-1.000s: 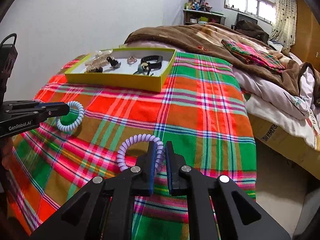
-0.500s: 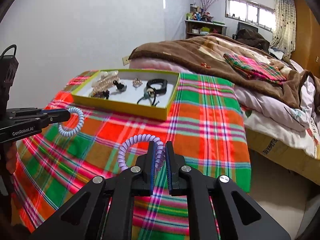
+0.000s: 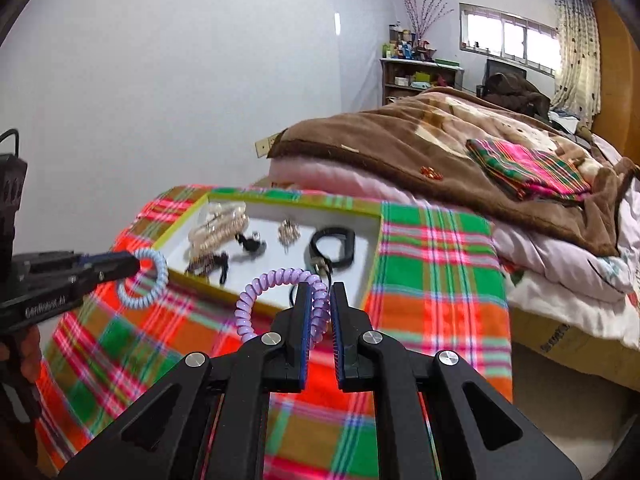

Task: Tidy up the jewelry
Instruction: 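Carry the lavender coil with the right tool while the left tool carries the blue coil into the box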

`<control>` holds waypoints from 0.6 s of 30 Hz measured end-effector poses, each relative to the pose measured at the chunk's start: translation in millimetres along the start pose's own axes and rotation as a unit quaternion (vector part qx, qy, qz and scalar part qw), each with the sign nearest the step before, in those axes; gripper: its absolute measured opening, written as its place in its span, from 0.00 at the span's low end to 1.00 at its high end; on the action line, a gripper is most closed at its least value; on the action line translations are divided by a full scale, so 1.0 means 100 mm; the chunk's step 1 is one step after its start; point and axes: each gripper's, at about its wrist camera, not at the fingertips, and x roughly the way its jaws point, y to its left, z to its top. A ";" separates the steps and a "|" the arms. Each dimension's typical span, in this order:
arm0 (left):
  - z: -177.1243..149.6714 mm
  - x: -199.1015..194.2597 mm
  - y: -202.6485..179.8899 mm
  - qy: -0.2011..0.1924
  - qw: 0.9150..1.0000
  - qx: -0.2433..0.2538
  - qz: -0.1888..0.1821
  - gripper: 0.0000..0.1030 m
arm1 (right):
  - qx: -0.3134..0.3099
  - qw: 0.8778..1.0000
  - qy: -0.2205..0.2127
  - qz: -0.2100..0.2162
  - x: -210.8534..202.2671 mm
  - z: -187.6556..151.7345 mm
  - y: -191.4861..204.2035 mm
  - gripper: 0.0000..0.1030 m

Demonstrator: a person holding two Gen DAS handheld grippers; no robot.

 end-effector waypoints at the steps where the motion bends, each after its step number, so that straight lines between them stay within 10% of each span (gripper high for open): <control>1: 0.02 0.03 0.01 0.001 1.000 0.000 0.000 0.10 | -0.001 1.000 -0.001 -0.001 0.06 0.07 0.01 0.09; 18: 0.10 0.55 0.05 0.033 0.999 -0.018 -0.020 0.10 | -0.007 1.000 0.025 0.001 0.86 0.49 0.12 0.09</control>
